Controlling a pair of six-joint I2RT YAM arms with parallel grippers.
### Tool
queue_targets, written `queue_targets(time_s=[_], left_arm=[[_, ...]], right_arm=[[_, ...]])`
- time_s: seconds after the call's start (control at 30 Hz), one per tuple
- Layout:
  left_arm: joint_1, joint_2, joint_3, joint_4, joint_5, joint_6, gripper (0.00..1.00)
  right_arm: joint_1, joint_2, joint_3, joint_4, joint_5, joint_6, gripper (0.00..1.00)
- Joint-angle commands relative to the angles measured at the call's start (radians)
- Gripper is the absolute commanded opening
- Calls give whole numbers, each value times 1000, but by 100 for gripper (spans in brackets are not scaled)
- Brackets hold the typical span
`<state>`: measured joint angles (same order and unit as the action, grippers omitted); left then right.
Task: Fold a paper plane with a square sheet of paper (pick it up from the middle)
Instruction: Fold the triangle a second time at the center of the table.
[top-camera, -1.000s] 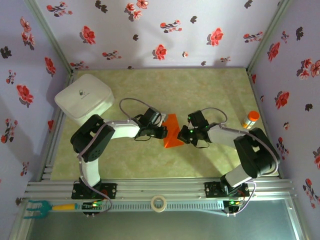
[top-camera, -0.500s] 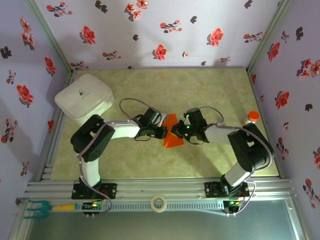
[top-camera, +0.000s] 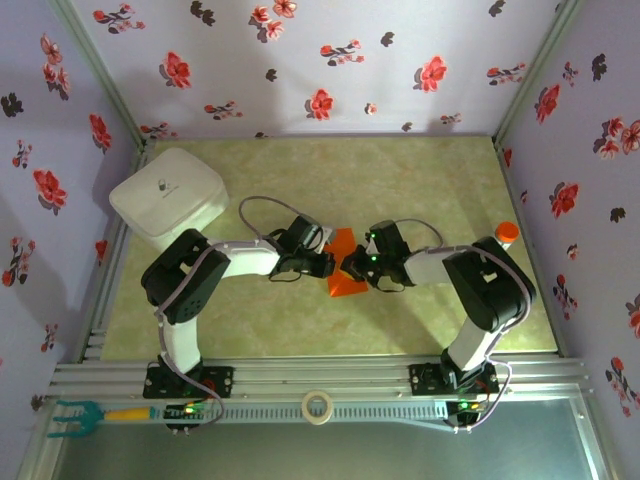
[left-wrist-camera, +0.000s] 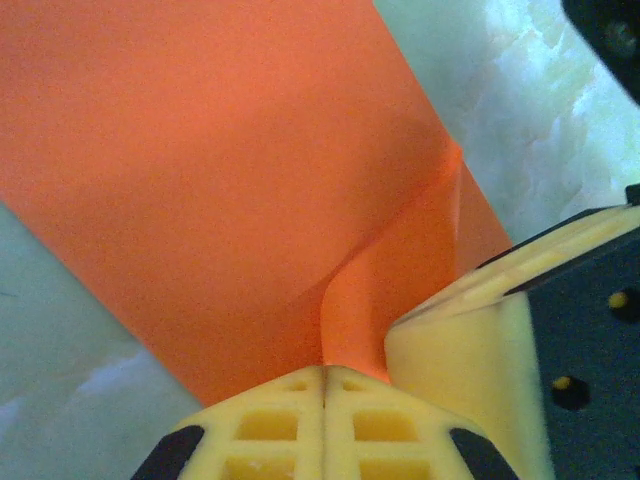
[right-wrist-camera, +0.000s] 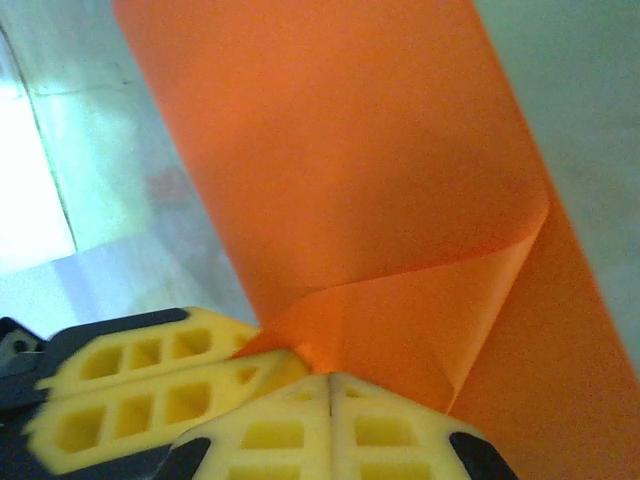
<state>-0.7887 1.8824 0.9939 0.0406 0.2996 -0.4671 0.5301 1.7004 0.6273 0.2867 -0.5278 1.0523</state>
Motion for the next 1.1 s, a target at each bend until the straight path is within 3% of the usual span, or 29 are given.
queue_targets(time_s=[0.0, 0.2, 0.37, 0.6, 0.8, 1.07], left_arm=[[8, 33, -3, -54, 6, 21, 5], [11, 37, 3, -73, 7, 26, 5], [11, 35, 3, -79, 6, 31, 5], [11, 36, 5, -84, 10, 34, 5], [11, 36, 5, -91, 13, 36, 5], [13, 40, 8, -103, 12, 45, 5]], right_arm=[[-2, 6, -40, 6, 29, 6, 0], [-9, -34, -29, -14, 23, 4, 0], [-29, -81, 58, -142, 34, -63, 0], [-49, -11, 82, -160, 38, -86, 0], [-57, 39, 42, -190, 115, -73, 0], [-72, -36, 94, -198, 33, -70, 0]])
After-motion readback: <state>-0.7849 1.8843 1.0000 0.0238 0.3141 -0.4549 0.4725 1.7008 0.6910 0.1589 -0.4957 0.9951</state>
